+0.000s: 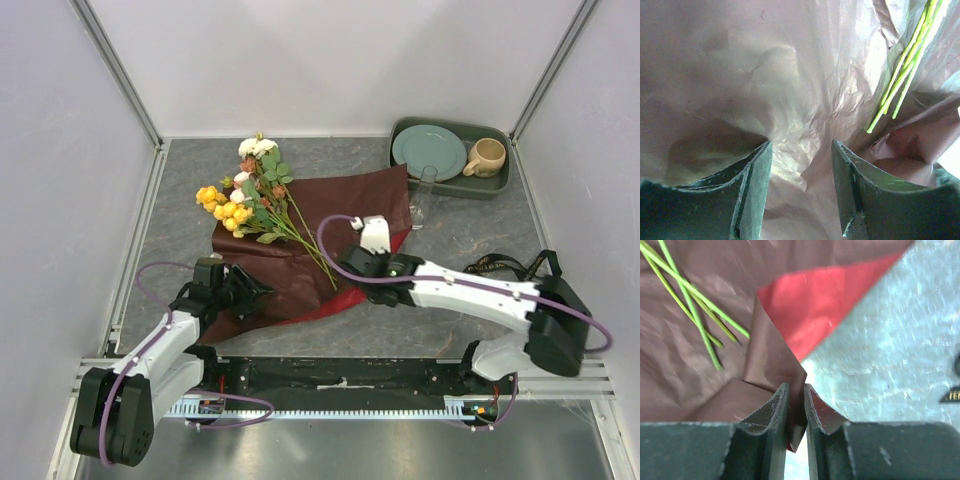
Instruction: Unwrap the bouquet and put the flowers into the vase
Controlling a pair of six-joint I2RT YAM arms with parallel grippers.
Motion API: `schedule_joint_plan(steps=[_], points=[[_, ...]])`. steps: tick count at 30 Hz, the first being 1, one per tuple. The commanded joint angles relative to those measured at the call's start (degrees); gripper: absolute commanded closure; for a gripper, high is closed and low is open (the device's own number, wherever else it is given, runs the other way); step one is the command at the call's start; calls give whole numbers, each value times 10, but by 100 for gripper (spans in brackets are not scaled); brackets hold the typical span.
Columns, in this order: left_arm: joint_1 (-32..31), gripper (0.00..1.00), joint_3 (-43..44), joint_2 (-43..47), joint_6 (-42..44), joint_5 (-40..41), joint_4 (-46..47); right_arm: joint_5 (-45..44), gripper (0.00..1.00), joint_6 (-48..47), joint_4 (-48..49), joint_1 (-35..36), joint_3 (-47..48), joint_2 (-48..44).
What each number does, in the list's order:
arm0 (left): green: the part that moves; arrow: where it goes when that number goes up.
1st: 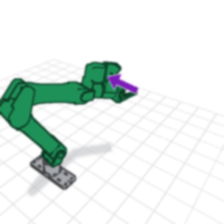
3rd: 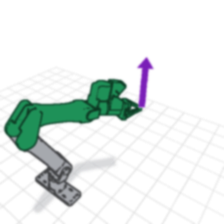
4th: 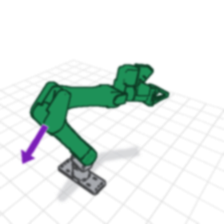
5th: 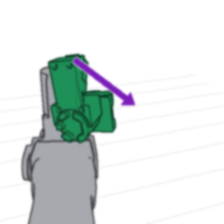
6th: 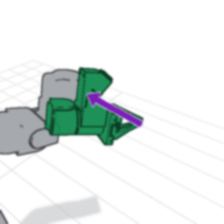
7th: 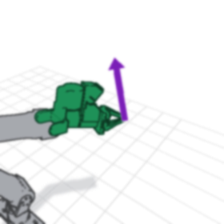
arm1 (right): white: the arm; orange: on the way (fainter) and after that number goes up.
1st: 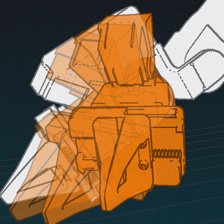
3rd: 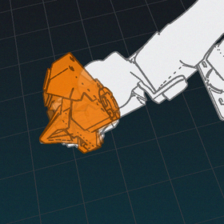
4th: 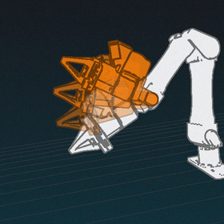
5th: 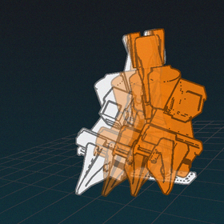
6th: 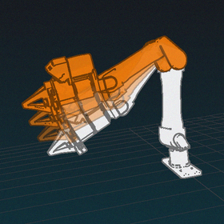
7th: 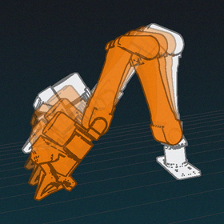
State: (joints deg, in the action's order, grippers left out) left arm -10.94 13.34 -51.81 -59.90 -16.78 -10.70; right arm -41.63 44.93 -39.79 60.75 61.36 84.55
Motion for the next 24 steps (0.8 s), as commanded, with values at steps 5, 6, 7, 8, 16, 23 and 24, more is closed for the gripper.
schedule_joint_plan(steps=[5,6,7,8,16,23,24], points=[[18,40,10,-6,8,26,-6,118,57,102,-88,10,-177,-210],[20,39,14,-5,10,21,-6,124,53,112,-103,11,-186,-256],[20,38,15,-4,14,17,1,131,44,131,-123,12,-199,-280],[21,36,17,-3,19,11,5,149,39,137,-131,12,-204,-327],[22,19,67,-33,100,-158,100,186,2,106,-141,13,-160,-420],[21,18,111,-103,79,-244,167,102,2,45,-99,-17,-82,-305],[21,18,110,-113,61,-250,180,110,2,22,-82,-26,-80,-292]])
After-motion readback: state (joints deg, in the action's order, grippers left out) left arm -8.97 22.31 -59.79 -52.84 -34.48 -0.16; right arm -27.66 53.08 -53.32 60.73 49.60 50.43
